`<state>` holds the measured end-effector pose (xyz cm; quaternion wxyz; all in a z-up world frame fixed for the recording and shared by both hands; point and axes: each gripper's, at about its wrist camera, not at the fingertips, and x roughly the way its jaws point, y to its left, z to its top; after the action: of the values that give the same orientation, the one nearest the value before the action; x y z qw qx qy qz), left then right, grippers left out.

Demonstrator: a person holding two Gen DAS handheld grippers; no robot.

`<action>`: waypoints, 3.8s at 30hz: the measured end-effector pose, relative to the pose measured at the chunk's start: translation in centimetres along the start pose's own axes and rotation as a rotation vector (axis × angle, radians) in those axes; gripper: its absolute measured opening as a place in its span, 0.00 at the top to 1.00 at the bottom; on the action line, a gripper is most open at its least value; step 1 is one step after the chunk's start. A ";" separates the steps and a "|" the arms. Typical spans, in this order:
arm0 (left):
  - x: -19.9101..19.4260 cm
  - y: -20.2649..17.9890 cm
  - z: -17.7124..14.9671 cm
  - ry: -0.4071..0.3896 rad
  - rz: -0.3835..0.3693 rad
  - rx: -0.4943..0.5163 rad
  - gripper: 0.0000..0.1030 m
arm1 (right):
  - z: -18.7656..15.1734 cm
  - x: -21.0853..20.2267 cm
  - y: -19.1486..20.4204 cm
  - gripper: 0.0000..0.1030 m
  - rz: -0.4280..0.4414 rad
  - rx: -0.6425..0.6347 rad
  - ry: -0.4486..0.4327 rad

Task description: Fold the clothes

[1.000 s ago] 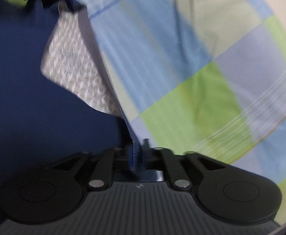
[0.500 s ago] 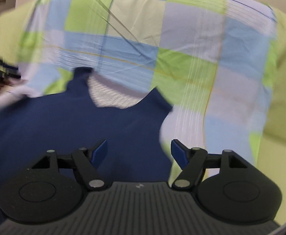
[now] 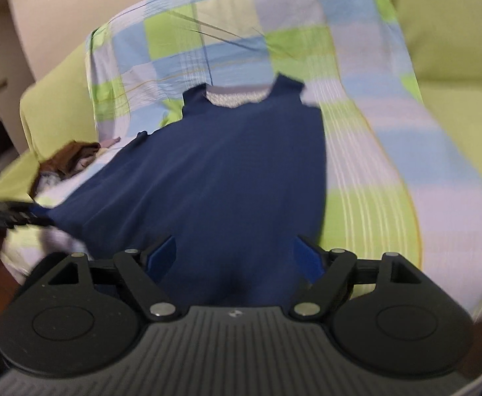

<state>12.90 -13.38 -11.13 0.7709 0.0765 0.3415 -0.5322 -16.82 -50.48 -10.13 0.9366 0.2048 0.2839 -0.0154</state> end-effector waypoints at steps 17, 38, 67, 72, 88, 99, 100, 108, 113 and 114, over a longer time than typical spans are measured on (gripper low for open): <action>0.4 -2.6 2.8 0.031 -0.131 0.137 0.90 | -3.3 1.4 -4.0 0.96 0.065 0.238 0.009; -3.8 0.8 -2.1 0.050 -0.088 -0.179 0.46 | -1.8 -2.7 -3.2 0.63 0.122 0.367 -0.003; -4.7 2.3 -3.2 -0.081 -0.235 -0.439 0.95 | 0.6 -2.0 -1.8 0.97 0.324 0.505 -0.013; -5.2 1.6 -2.4 0.009 -0.204 -0.388 0.95 | 2.3 -5.3 -2.2 0.97 0.363 0.517 -0.058; -6.3 5.4 3.3 0.081 0.117 -0.171 0.46 | 3.2 -3.3 -5.0 0.77 -0.106 0.202 0.043; 8.3 13.4 21.7 -0.021 0.309 0.251 0.40 | 20.7 12.1 -6.9 0.69 0.033 -0.156 0.017; 9.8 14.0 22.8 -0.023 0.336 0.302 0.40 | 23.1 15.0 -7.1 0.69 0.020 -0.195 0.013; 21.1 17.4 26.9 0.055 0.453 0.688 0.40 | 31.6 31.2 -7.8 0.56 -0.130 -0.545 -0.006; 25.3 19.1 28.4 0.068 0.437 0.703 0.40 | 32.2 38.5 -8.4 0.52 -0.203 -0.583 -0.027; 26.1 19.4 28.6 0.093 0.431 0.701 0.40 | 32.2 39.2 -8.6 0.52 -0.194 -0.576 -0.023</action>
<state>47.79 -38.98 -10.20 0.7758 0.4281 0.1501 -0.4385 31.65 -67.53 -10.14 0.9534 -0.0974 0.2844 -0.0262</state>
